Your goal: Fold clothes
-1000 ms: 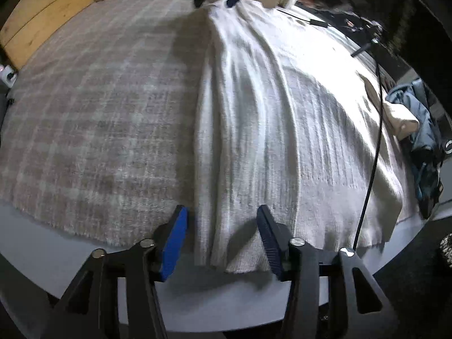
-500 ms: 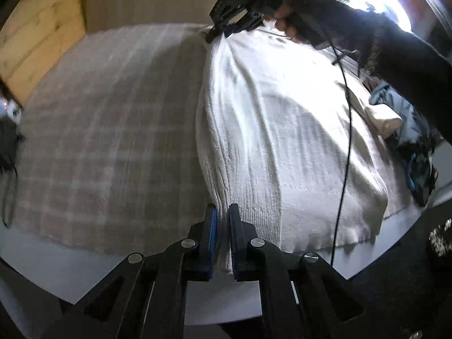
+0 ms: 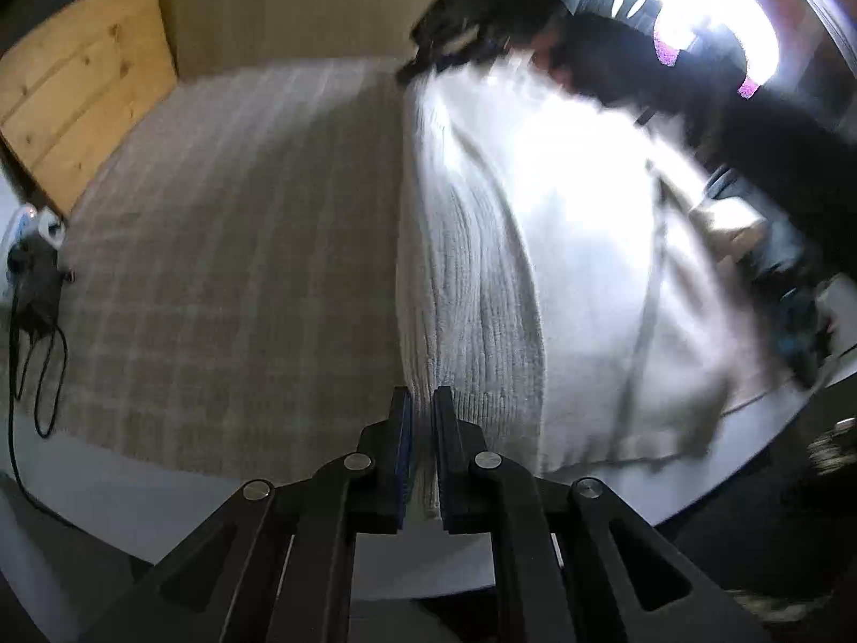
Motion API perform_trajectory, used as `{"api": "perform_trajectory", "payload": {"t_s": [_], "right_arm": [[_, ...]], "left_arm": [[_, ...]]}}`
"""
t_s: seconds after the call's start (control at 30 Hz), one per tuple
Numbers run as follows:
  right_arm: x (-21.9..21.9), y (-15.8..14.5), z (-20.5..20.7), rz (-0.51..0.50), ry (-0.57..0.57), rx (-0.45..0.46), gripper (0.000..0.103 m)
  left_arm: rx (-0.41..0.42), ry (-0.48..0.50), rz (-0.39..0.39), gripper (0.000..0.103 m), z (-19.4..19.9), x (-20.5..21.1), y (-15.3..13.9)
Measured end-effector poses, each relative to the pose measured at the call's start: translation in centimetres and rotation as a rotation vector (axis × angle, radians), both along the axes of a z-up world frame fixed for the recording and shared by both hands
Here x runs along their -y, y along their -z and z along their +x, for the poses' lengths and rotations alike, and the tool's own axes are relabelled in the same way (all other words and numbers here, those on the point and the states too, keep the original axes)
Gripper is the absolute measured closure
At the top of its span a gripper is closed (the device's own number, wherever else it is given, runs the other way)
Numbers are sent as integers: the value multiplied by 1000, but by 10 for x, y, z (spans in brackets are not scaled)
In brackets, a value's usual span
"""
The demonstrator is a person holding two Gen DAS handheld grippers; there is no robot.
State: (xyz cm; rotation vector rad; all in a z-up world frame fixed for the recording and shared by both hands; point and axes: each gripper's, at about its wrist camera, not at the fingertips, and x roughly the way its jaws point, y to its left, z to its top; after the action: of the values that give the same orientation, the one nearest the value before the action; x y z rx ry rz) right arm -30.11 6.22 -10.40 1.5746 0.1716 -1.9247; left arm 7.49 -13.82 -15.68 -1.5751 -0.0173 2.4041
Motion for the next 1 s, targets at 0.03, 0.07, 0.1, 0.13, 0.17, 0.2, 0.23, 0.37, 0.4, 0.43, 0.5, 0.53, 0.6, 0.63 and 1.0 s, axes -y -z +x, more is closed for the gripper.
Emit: {"api": "perform_trajectory", "payload": {"t_s": [0.03, 0.07, 0.1, 0.13, 0.17, 0.2, 0.23, 0.37, 0.4, 0.43, 0.5, 0.53, 0.6, 0.63, 1.0], "right_arm": [[5, 7, 3, 32, -22, -8, 82], [6, 12, 6, 53, -34, -17, 79], [4, 14, 8, 60, -34, -24, 77], [-1, 12, 8, 54, -30, -26, 76], [-7, 8, 9, 42, -26, -28, 73], [-15, 3, 9, 26, -21, -32, 72], [-26, -5, 9, 7, -12, -38, 71], [-92, -48, 17, -87, 34, -72, 65], [-115, -59, 21, -118, 56, -81, 61], [-140, -68, 26, -147, 81, -92, 59], [-203, -76, 41, -169, 158, -120, 55], [-234, -74, 48, -159, 195, -131, 55], [-282, -56, 56, -87, 257, -128, 55], [-303, -45, 59, -49, 288, -119, 55], [-386, 26, 28, 55, 458, -57, 55]], "left_arm": [[33, -7, -7, 96, -4, 1, 15], [58, -12, -2, 96, -7, 3, 25], [73, -10, -5, 96, -9, 3, 34], [88, -7, -8, 95, -11, 3, 42], [84, -1, -12, 95, -12, 2, 43], [84, 1, -9, 94, -13, 1, 42], [91, 3, -12, 89, -14, 1, 42], [82, -13, -81, 76, -11, 6, 33], [78, -19, -98, 77, -9, 8, 30], [73, -26, -113, 78, -6, 9, 26], [44, -39, -80, 78, 2, 11, 9], [28, -30, -60, 78, 4, 6, 0], [-2, 18, -42, 78, 9, -13, -12], [-20, 61, -23, 78, 11, -31, -19], [51, 513, 85, 76, 24, -249, 15]]}}
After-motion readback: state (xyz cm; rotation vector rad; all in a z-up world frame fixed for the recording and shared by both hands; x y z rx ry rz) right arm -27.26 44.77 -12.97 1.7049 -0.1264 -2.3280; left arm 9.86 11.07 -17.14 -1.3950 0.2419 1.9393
